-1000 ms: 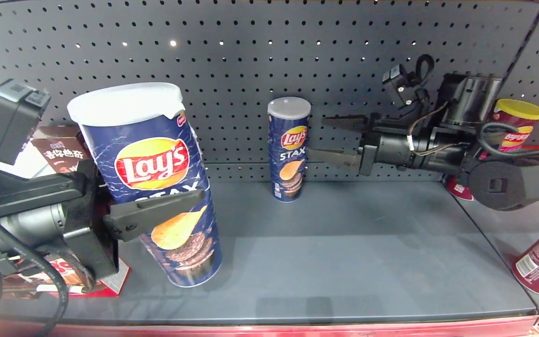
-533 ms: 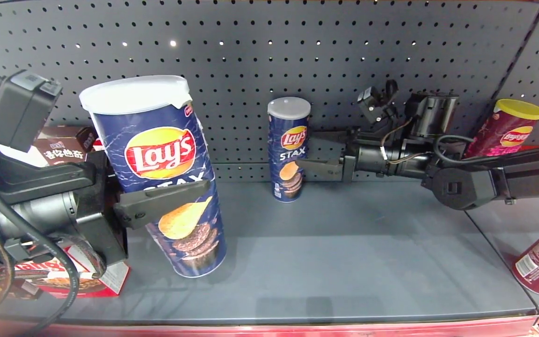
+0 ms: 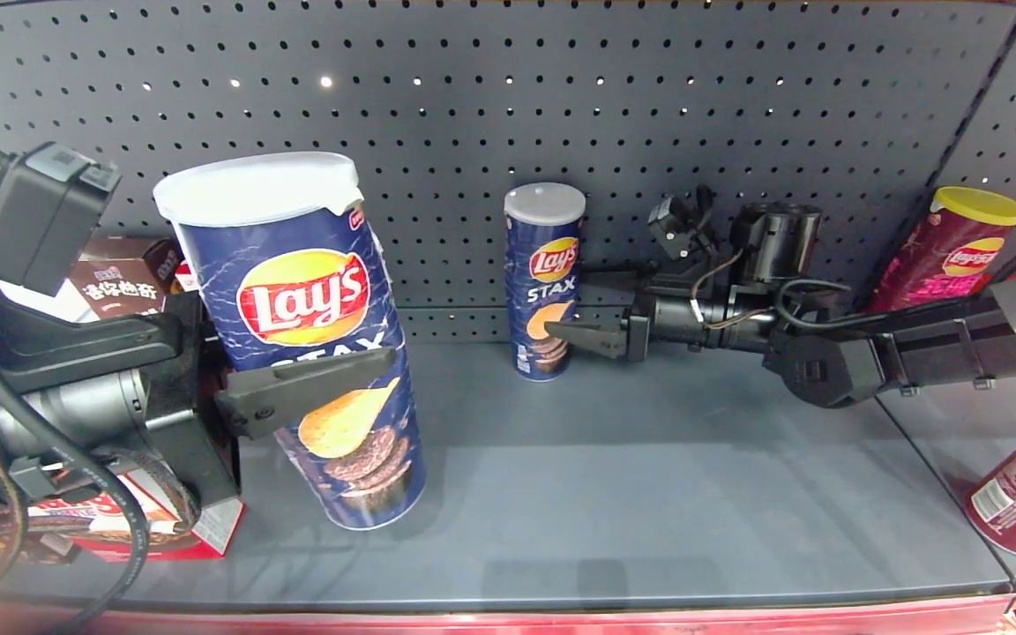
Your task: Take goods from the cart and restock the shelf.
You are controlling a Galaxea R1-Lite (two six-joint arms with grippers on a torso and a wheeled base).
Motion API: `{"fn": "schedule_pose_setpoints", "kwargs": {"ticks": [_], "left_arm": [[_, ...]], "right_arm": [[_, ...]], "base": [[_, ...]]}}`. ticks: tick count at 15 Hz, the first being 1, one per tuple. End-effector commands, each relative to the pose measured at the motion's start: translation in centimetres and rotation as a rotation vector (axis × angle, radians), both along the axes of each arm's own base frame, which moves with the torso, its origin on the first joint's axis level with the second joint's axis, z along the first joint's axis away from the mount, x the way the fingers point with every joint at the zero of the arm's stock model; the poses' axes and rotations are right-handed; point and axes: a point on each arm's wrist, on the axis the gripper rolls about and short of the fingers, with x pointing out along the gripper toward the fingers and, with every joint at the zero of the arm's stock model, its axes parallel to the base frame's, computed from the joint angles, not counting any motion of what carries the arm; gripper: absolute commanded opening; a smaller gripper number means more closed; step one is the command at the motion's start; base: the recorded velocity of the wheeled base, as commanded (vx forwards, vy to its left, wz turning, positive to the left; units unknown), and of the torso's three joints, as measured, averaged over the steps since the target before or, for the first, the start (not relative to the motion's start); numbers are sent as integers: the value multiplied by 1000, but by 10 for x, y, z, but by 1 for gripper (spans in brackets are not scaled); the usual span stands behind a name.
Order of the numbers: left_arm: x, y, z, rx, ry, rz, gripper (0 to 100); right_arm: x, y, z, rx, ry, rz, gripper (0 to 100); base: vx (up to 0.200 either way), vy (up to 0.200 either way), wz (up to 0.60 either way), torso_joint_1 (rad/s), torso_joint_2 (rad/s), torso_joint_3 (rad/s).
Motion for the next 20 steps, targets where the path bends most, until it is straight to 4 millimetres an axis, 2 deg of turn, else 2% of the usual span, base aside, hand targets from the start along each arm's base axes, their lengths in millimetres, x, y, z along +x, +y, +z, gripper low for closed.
{"fn": "schedule_pose_setpoints", "kwargs": {"ticks": [1,3,9,13,18,20], "left_arm": [[0,0,0,0,-2,2,0],[0,0,0,0,-2,2,0],[0,1,-2,1,5,4,0],[0,2,-3,3,7,10,0],[-1,2,-4,3,11,10,0],[-1,2,-4,4,13,10,0]], "right_arm": [[6,3,-5,-2,5,2,100],[9,6,-13,-9,18,5,100],[5,15,-17,-10,19,26,100],[-8,20,-16,-13,24,51,100],[-33,11,-17,-19,37,60,100],[-31,11,-17,-18,38,54,100]], "base": [[0,0,0,0,0,0],[0,0,0,0,0,0],[0,0,0,0,0,0],[0,0,0,0,0,0],[0,0,0,0,0,0],[0,0,0,0,0,0]]}}
